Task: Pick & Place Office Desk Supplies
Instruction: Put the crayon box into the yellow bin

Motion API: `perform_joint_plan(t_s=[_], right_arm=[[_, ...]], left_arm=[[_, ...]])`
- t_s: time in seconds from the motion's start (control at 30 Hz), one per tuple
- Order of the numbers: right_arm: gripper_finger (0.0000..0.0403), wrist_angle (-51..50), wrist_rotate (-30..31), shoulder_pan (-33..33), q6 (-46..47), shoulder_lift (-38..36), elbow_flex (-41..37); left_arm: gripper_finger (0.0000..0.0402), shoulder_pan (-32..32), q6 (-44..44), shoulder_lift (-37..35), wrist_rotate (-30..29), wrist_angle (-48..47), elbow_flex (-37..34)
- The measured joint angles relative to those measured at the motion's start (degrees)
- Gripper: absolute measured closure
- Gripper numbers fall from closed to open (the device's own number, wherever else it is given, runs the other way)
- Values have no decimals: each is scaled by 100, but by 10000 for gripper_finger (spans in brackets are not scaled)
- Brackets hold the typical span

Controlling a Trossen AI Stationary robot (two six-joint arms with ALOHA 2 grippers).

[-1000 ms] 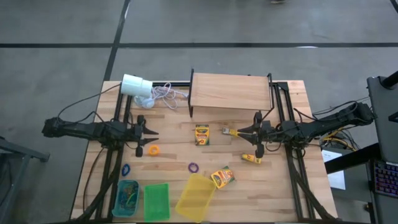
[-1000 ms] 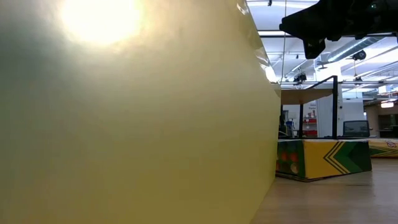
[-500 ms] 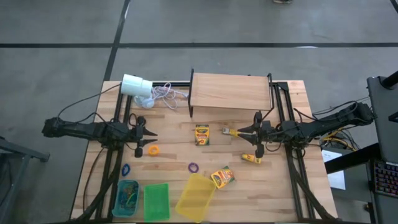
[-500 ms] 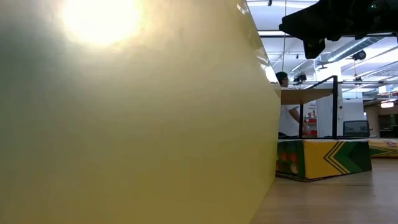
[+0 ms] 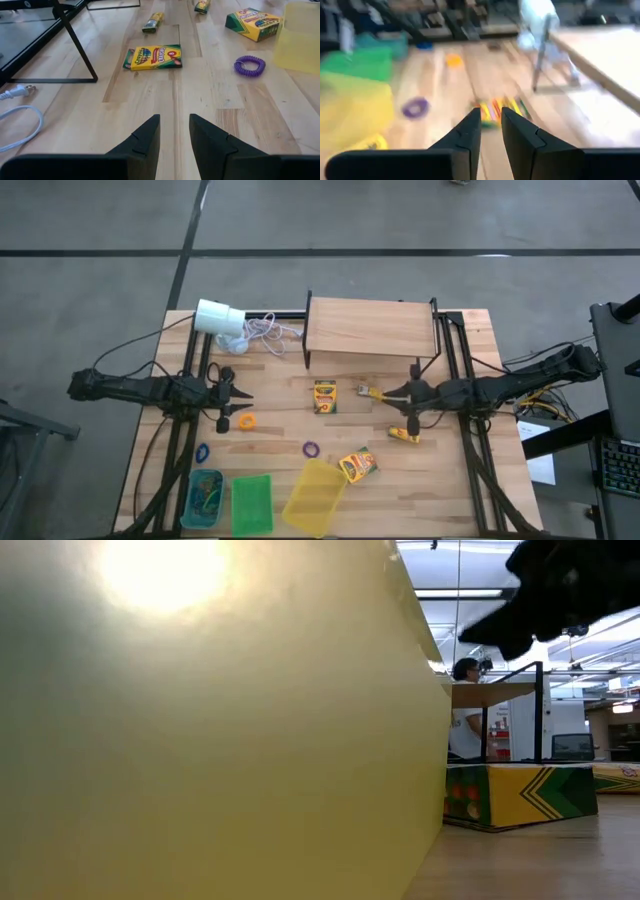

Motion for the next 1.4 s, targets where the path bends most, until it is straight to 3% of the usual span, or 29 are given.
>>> perform_joint_plan(t_s=[0.13, 0.4, 0.73, 0.83, 1.0, 1.23, 1.4], right_arm=[[323, -880, 420, -4, 557, 0, 105], [297, -2137, 450, -51, 1006, 282, 723], [205, -2231, 980, -153, 3660, 899, 914], [189, -2227, 1063, -155, 4064, 1037, 914], [182, -2219, 1200, -155, 3567, 1181, 914], [181, -2212, 1180, -155, 1370, 1497, 1147], [181, -2348, 1178, -194, 434, 2117, 1533]], left_arm=[[293, 0, 8, 0, 0, -1, -1], [293, 0, 7, 0, 0, -1, -2], [293, 0, 4, 0, 0, -2, -2], [293, 0, 3, 0, -1, -2, -2], [293, 0, 3, 0, 0, -2, -2], [293, 0, -13, 0, 0, -2, -4], [293, 0, -12, 0, 0, -2, -4]])
